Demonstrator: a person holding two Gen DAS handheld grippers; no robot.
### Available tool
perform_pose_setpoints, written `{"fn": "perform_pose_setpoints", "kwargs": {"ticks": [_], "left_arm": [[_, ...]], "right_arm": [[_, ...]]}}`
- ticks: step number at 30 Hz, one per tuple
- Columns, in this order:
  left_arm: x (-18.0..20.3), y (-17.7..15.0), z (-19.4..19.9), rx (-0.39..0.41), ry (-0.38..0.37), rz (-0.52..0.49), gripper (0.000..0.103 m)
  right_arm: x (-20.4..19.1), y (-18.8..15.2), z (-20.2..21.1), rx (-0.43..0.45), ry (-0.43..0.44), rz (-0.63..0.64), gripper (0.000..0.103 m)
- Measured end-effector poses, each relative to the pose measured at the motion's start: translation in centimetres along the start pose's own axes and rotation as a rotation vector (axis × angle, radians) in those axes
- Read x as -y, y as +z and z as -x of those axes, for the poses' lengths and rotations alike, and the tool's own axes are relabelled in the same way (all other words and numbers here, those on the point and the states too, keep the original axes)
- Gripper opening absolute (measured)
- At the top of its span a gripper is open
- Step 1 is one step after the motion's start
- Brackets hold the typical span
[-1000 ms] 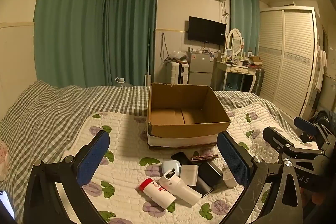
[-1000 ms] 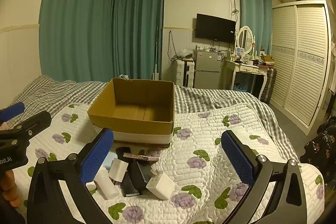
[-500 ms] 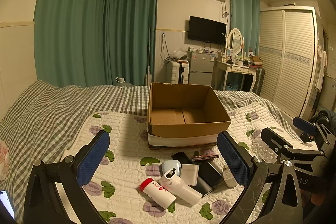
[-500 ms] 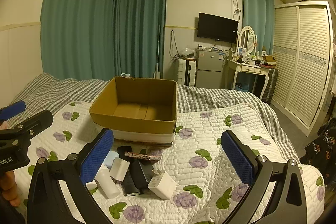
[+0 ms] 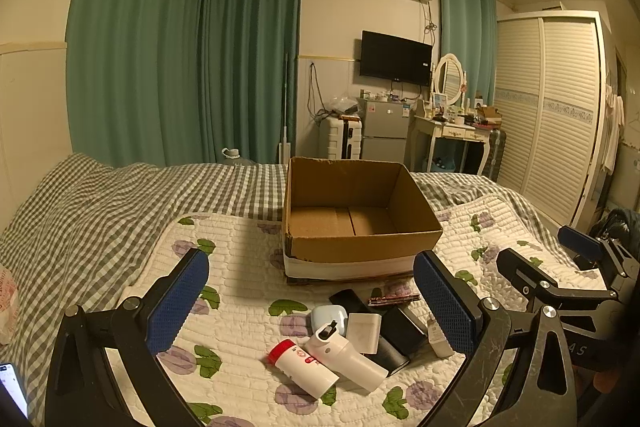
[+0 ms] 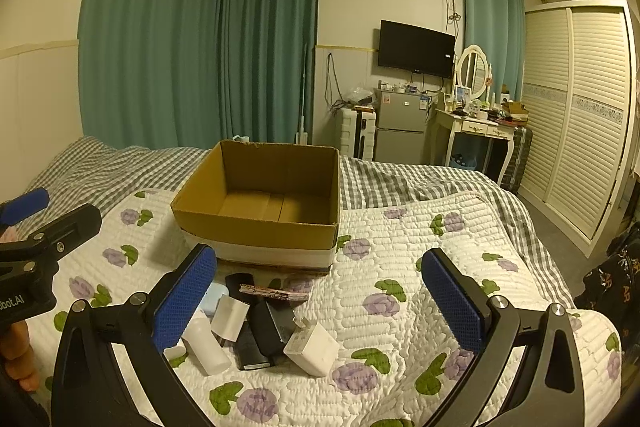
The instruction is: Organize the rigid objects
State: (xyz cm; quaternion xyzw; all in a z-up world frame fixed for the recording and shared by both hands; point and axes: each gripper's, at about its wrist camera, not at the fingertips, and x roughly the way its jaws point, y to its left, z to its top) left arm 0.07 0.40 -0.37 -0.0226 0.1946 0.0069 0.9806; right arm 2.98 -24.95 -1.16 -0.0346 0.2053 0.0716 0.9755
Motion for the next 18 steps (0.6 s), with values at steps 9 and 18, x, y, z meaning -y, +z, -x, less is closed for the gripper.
{"fn": "perform_pose_setpoints", "kwargs": {"ticks": [9, 18], "left_arm": [[-0.03, -0.08, -0.01, -0.001, 0.0, -0.003, 0.103], [-0.05, -0.17, -0.06, -0.003, 0.001, -0.004, 0.103]], "right_arm": [[-0.01, -0.1, -0.14, -0.008, 0.001, -0.002, 0.103], [0.01, -0.35, -0.27, -0.01, 0.002, -0.005, 0.103]]}}
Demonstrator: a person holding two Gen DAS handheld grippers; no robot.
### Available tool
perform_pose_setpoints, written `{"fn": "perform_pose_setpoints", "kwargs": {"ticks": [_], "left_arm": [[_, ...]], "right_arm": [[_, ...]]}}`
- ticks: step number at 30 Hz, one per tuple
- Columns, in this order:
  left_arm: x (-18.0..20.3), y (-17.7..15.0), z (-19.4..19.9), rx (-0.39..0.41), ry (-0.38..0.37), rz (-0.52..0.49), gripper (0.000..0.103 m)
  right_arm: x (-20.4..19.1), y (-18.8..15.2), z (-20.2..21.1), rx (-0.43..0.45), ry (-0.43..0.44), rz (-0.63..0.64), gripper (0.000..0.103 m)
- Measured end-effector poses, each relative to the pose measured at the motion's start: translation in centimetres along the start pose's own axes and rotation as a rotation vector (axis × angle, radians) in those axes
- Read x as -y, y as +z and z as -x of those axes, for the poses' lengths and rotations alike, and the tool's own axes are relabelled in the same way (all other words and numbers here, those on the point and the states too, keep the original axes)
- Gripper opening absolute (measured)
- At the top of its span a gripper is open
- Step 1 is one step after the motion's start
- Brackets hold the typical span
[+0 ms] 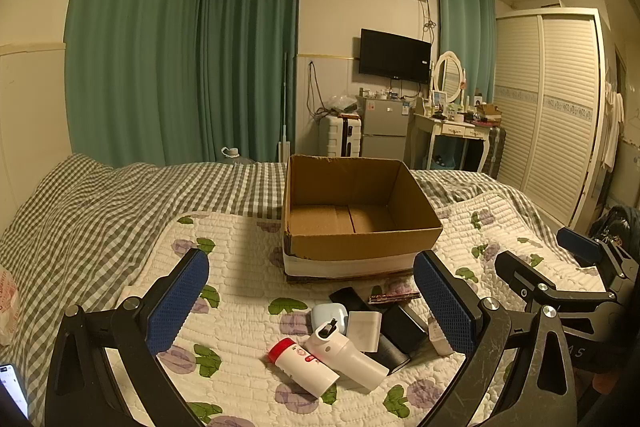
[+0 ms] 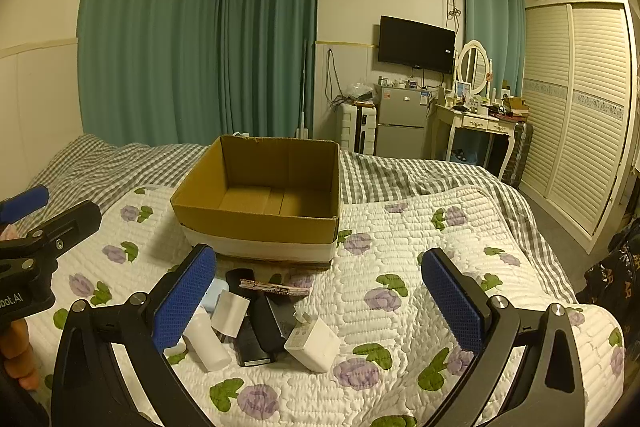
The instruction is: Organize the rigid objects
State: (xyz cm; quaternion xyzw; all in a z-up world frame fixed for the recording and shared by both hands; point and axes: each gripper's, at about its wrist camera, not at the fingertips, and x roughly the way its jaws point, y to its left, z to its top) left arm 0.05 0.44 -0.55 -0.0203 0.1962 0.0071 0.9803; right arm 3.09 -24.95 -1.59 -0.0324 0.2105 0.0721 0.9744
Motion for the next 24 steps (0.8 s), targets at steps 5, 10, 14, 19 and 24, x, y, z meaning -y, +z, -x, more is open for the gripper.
{"fn": "perform_pose_setpoints", "kwargs": {"ticks": [5, 10, 14, 19, 24], "left_arm": [[-0.03, -0.05, 0.01, 0.0, 0.0, -0.001, 0.103], [0.0, -0.03, -0.01, 0.0, 0.0, -0.001, 0.103], [0.02, 0.01, -0.01, 0.0, 0.001, -0.001, 0.103], [0.02, 0.0, -0.03, -0.002, 0.001, -0.001, 0.103], [0.07, 0.04, -0.02, -0.001, 0.001, -0.002, 0.103]], "right_arm": [[-0.02, -0.06, -0.02, -0.001, 0.001, 0.0, 0.103], [-0.02, -0.03, -0.03, -0.001, 0.0, 0.0, 0.103], [-0.02, -0.01, -0.03, -0.002, 0.001, 0.0, 0.103], [-0.01, -0.01, -0.04, -0.003, 0.001, -0.001, 0.103], [-0.04, -0.37, -0.07, -0.005, 0.004, -0.001, 0.103]]}}
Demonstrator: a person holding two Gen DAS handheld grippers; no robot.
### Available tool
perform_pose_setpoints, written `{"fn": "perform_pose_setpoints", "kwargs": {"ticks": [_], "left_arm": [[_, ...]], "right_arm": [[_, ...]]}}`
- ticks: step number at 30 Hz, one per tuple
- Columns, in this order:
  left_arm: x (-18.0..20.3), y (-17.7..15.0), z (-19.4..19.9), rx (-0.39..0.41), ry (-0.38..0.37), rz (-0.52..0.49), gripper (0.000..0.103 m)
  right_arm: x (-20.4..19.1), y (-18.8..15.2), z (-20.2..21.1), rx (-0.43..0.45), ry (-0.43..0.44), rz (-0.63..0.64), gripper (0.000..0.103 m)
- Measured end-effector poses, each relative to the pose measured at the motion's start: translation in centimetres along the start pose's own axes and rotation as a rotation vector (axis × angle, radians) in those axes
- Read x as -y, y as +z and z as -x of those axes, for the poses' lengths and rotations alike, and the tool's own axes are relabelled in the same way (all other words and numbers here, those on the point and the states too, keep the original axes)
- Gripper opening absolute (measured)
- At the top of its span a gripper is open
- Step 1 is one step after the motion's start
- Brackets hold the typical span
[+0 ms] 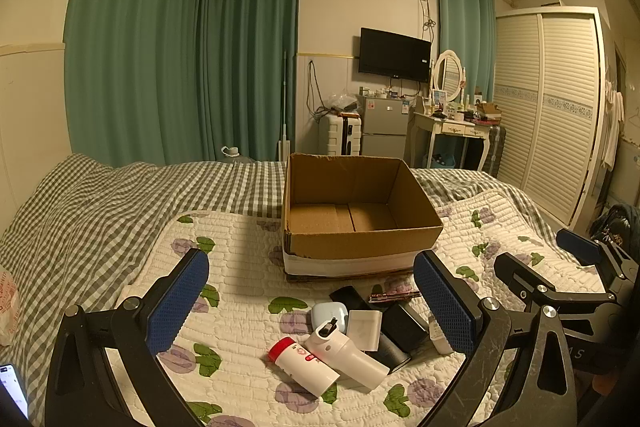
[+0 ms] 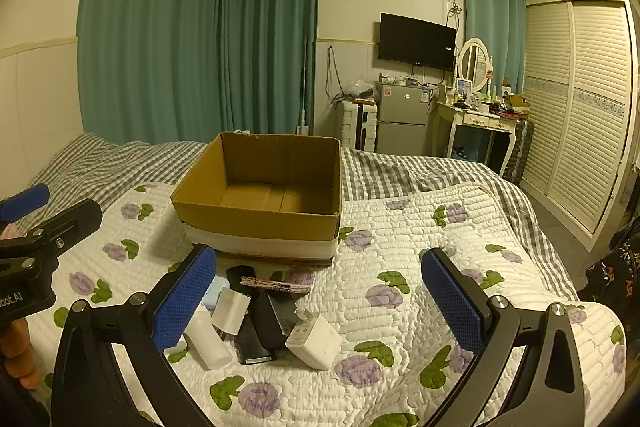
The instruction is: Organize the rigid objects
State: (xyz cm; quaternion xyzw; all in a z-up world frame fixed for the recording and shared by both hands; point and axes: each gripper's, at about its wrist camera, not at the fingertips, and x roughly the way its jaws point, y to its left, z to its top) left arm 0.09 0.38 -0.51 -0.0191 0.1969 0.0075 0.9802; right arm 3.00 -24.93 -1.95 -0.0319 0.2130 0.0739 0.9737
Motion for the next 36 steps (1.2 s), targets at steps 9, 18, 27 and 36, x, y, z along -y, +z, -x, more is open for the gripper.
{"fn": "perform_pose_setpoints", "kwargs": {"ticks": [9, 18, 27, 36], "left_arm": [[0.0, 0.0, 0.0, -0.001, 0.0, 0.0, 0.103], [0.4, -1.6, -1.6, -0.055, 0.016, -0.005, 0.103], [1.2, -5.1, -5.9, -0.235, 0.075, -0.032, 0.103], [2.0, -7.4, -8.5, -0.355, 0.102, -0.06, 0.103]], "right_arm": [[0.5, 0.1, -0.1, -0.01, 0.012, -0.026, 0.103], [1.2, -1.0, -3.0, -0.099, -0.018, 0.083, 0.103], [-0.1, -6.2, -9.0, -0.317, -0.005, 0.195, 0.101], [-0.8, -8.7, -13.4, -0.442, 0.007, 0.22, 0.077]]}}
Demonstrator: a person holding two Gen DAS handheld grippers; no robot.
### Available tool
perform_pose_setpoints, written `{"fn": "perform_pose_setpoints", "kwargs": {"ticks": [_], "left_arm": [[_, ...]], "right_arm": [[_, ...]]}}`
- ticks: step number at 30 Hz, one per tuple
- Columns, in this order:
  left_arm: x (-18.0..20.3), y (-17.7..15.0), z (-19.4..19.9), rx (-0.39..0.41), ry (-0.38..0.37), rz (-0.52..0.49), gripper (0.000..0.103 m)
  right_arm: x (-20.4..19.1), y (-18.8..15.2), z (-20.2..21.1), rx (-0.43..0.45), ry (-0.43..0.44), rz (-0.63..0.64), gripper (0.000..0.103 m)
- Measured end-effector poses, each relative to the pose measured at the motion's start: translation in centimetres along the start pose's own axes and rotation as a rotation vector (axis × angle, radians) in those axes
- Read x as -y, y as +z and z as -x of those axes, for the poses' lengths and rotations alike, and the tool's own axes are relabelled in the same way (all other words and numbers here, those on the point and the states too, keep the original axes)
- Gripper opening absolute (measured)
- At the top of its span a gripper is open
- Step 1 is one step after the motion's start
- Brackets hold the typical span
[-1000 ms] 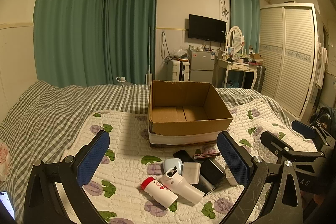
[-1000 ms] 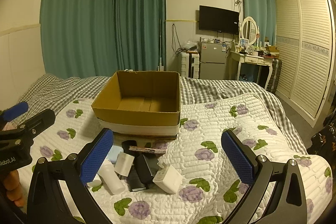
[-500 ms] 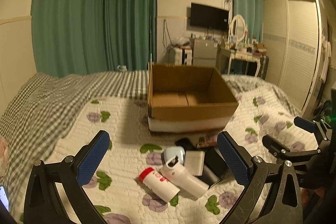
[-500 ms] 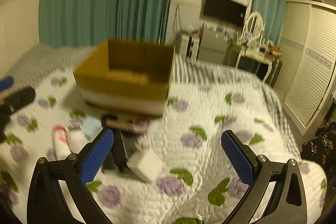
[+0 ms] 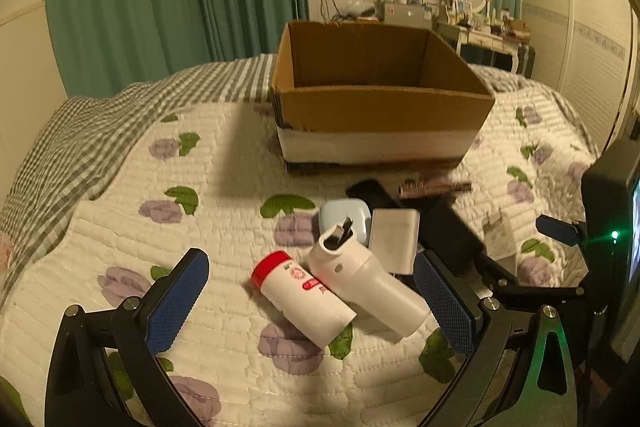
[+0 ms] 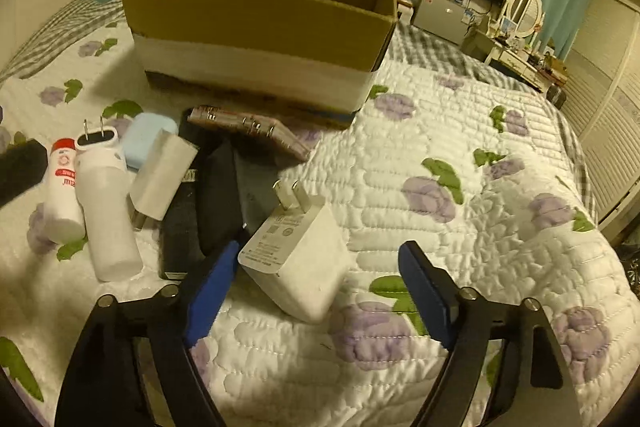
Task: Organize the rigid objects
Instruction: 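Grasp the red-capped white bottle with left tool while right tool grasps white charger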
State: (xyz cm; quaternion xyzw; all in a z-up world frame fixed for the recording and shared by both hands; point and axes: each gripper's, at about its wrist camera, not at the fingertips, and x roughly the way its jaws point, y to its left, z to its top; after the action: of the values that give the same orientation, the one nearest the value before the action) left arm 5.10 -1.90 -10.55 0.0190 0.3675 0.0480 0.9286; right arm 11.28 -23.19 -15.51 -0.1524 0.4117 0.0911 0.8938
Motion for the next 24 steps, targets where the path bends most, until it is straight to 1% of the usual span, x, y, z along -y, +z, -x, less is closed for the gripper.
{"fn": "perform_pose_setpoints", "kwargs": {"ticks": [2, 4, 6, 9, 14, 19, 24], "left_arm": [[0.1, -0.2, -0.3, -0.019, -0.007, 0.005, 0.103], [0.5, -0.2, -0.5, -0.031, -0.02, 0.008, 0.103], [0.8, -0.3, -0.6, -0.033, -0.02, -0.001, 0.103], [1.0, -0.6, -0.5, -0.033, 0.003, -0.006, 0.103], [-0.2, -1.3, -0.5, -0.059, 0.024, 0.042, 0.103], [-1.5, -1.9, -1.5, -0.118, 0.051, 0.098, 0.103], [-1.9, -2.3, -3.6, -0.186, 0.077, 0.113, 0.102]], "right_arm": [[0.0, 0.0, 0.1, 0.006, 0.029, 0.001, 0.066], [0.4, 0.0, 0.4, 0.014, 0.052, -0.013, 0.047], [1.2, 0.0, 0.9, 0.029, 0.053, -0.045, 0.037], [2.5, 0.1, 1.3, 0.034, 0.062, -0.1, 0.034], [3.3, 0.2, 1.6, 0.037, 0.078, -0.135, 0.033], [3.6, 0.1, 2.1, 0.045, 0.107, -0.148, 0.031], [3.7, 0.1, 2.3, 0.047, 0.131, -0.153, 0.03]]}}
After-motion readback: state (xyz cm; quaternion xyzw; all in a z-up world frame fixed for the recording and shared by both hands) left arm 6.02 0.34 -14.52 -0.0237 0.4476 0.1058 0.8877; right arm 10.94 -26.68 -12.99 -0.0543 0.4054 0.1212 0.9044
